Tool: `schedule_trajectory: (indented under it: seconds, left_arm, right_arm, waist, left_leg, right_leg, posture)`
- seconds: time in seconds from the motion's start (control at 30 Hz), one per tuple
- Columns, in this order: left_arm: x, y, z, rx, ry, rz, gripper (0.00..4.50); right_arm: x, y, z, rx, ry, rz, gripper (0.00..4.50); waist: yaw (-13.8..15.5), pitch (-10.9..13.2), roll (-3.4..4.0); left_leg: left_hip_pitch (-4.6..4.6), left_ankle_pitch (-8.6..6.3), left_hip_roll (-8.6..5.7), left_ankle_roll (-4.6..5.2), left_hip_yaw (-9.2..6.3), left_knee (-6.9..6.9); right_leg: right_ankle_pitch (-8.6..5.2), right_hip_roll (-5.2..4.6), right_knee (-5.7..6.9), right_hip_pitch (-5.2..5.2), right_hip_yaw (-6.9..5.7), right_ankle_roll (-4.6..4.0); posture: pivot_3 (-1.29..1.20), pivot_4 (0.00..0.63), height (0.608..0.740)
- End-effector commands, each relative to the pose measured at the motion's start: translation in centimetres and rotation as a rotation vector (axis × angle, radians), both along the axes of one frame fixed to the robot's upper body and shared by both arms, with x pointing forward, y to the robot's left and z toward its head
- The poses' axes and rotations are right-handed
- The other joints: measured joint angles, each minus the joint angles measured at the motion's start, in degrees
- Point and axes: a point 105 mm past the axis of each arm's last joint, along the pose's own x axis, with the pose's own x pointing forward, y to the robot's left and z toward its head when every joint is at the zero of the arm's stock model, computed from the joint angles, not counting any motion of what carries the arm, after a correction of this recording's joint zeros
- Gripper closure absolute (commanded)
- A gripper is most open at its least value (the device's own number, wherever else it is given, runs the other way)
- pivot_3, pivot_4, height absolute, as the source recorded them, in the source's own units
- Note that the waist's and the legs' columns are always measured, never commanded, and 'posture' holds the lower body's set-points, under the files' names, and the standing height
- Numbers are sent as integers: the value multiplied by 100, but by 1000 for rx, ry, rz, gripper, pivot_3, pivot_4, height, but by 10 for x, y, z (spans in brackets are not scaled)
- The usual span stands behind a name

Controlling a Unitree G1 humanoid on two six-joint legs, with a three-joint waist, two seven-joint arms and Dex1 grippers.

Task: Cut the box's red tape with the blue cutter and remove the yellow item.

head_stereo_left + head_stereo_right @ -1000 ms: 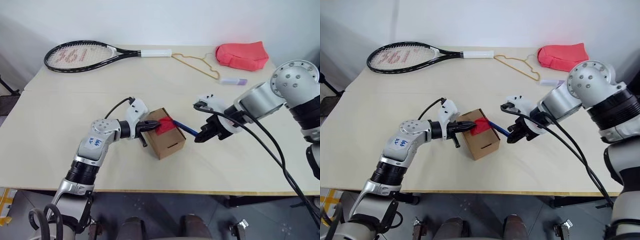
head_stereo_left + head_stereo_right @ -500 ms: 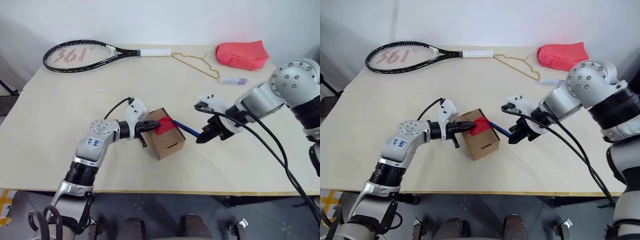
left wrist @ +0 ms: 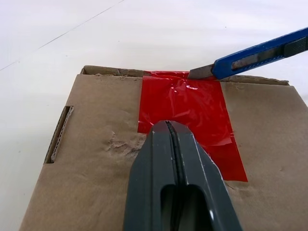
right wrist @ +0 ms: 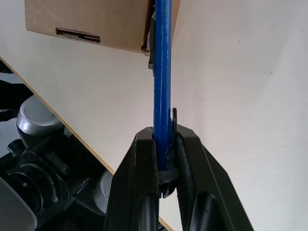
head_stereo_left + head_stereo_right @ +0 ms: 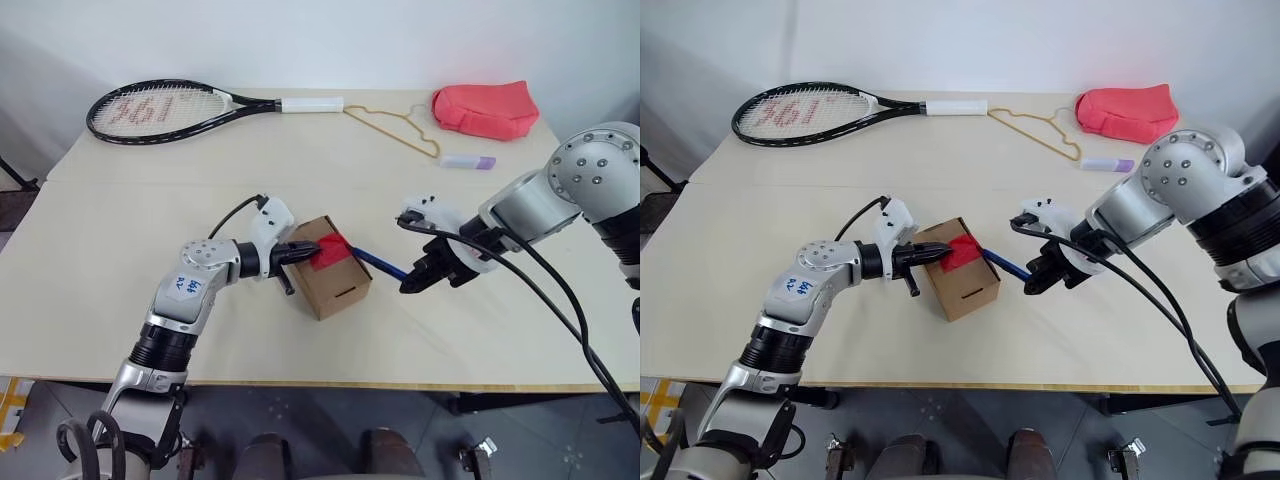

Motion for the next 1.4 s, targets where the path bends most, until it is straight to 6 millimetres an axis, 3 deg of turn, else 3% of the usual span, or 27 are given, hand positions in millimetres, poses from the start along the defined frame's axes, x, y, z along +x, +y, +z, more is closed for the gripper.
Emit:
schedule_trajectory:
  seconds: [0.03,0.23,0.83,1.03,1.2,1.4]
  left_arm:
    - [-17,23,-79,128,308,90,4500]
    - [-15,26,-79,132,307,96,4500]
    - [-15,28,-78,129,305,104,4500]
    - [-15,24,-74,108,287,94,4500]
    - [-11,17,-46,-9,167,37,4500]
    - [-8,21,23,-160,-221,-89,4500]
  right_arm:
    - [-8,-3,-7,-30,35,23,4368]
    - [-18,-12,-4,-56,66,37,4368]
    - [-22,-25,-5,-78,75,14,4368]
    - [-21,-28,7,-35,22,1,4368]
    - [-18,-30,27,70,-69,-15,4368]
    - [-21,-39,44,165,-135,-33,4368]
  waist:
    - [0,0,0]
    - [12,0,1]
    - [16,0,0]
    - [20,1,-1]
    - [19,8,3]
    - [28,81,5]
  left_leg:
    - [0,0,0,0,0,0]
    - [0,0,-1,-1,0,-23]
    - [2,2,-1,-4,4,-35]
    - [1,2,-1,-4,5,-39]
    - [-5,2,-1,-4,12,-44]
    - [-36,4,1,-9,53,-46]
  right_leg:
    - [0,0,-1,0,0,0]
    - [0,-1,-23,-1,-1,0]
    - [0,-2,-33,-2,-4,0]
    - [0,-3,-40,-2,-4,0]
    - [0,-4,-45,-8,-5,0]
    - [1,-1,-35,-36,-37,1]
  posture:
    - [0,150,740]
    - [0,150,740]
    - [0,150,740]
    - [0,150,740]
    - [0,150,740]
    - [0,150,740]
